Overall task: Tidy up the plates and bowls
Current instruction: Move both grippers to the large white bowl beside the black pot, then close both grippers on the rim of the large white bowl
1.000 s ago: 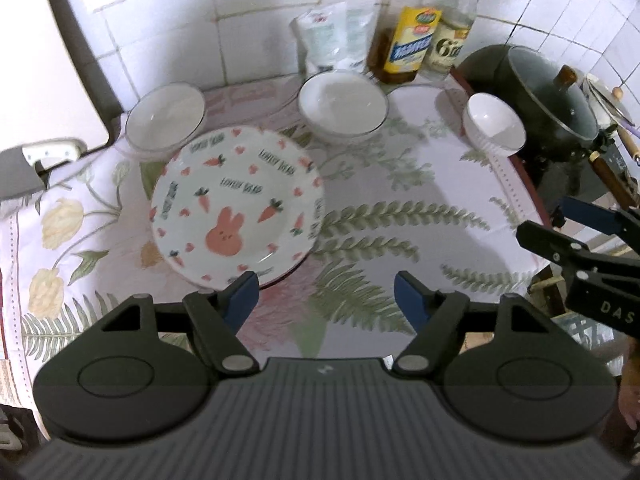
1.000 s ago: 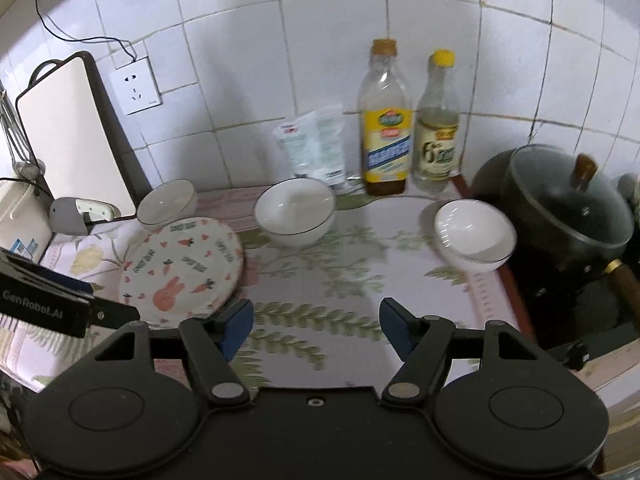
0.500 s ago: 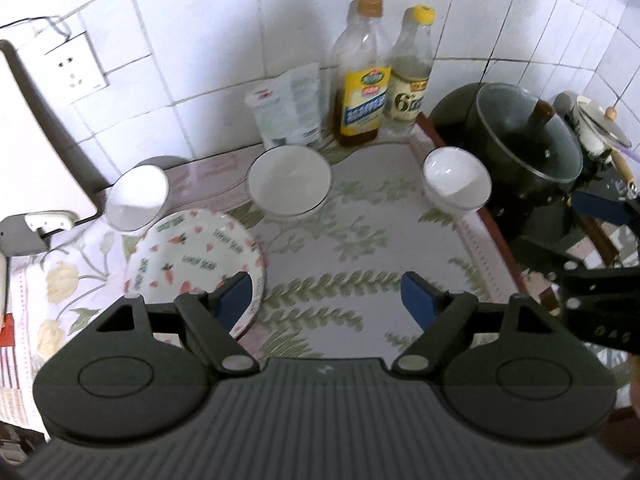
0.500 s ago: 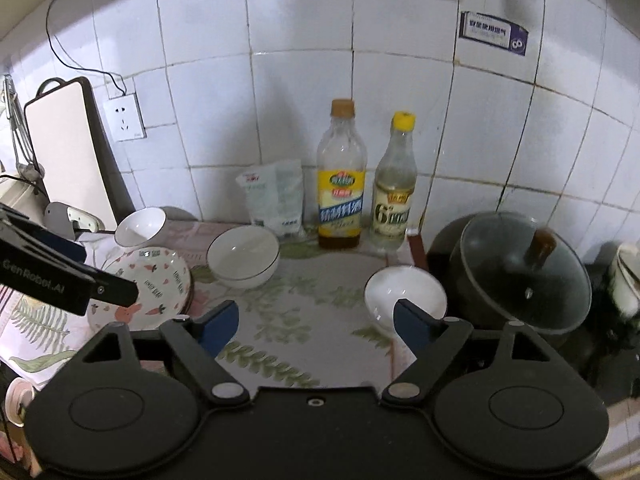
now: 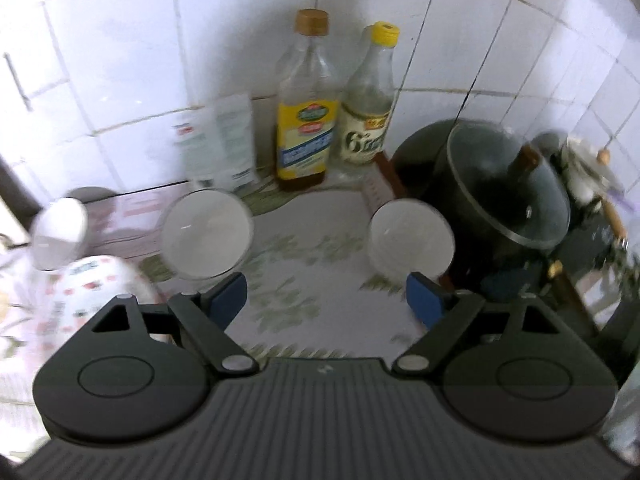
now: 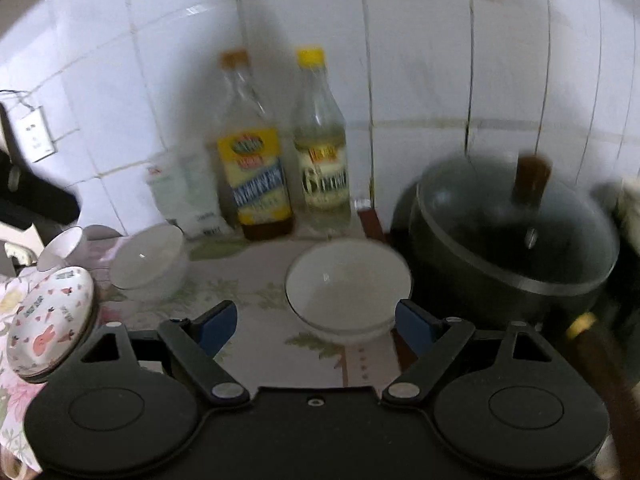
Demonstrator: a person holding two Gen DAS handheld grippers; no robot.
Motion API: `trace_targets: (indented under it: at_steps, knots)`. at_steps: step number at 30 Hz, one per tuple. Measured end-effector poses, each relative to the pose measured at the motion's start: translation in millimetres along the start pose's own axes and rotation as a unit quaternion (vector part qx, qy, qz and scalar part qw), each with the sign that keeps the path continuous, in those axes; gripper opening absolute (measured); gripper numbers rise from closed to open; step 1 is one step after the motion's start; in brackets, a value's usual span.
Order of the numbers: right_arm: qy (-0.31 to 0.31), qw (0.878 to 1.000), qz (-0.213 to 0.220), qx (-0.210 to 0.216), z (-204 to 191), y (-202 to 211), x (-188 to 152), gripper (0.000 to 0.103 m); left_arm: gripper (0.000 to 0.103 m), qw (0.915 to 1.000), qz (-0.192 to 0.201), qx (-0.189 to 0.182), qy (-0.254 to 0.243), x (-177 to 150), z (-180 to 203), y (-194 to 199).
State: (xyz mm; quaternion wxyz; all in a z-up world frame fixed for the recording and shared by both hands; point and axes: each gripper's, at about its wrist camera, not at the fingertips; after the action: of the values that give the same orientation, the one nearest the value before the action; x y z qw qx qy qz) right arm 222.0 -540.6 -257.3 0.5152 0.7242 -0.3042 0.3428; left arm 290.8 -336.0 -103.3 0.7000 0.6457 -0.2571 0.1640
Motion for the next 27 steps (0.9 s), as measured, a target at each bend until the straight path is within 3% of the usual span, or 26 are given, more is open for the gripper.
trace_targets:
  at_steps: [3,6,9,16,17,19,22,27]
  knots:
    - [0.014,1.000,-0.006,-0.012,9,-23,-17,0.089,0.087,0.9988,0.000,-0.030,0.037,1,9,-37]
    - [0.037,0.999,-0.017,-0.028,15,-43,-28,0.089,0.085,0.9957,-0.026,-0.062,0.064,-1,18,-78]
    - [0.038,0.998,-0.024,-0.040,26,-61,-33,0.089,0.081,0.9950,-0.043,-0.063,0.064,-6,29,-111]
    - [0.052,0.998,-0.024,-0.026,38,-87,-32,0.089,0.049,0.9951,-0.060,-0.048,0.062,-14,45,-162]
    - [0.055,0.998,-0.024,-0.028,38,-90,-32,0.089,0.045,0.9948,-0.063,-0.048,0.064,-14,45,-167]
    - [0.056,0.998,-0.026,-0.030,40,-96,-29,0.089,0.028,0.9942,-0.067,-0.051,0.066,-14,46,-174]
    - [0.057,0.998,-0.030,-0.022,42,-102,-27,0.090,0.016,0.9924,-0.073,-0.064,0.076,-12,45,-181]
    - [0.076,0.997,-0.022,-0.021,38,-109,-24,0.089,0.013,0.9939,-0.073,-0.058,0.059,-11,51,-180]
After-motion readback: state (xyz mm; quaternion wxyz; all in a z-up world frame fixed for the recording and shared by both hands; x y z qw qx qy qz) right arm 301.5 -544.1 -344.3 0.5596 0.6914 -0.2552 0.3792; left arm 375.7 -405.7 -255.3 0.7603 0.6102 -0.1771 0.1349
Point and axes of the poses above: each gripper's, at about its wrist camera, not at the fingertips, and y roughly against the way its jaws point, z to its right, x to its top, and after that the axes turned 7 degrees about x, right-handed
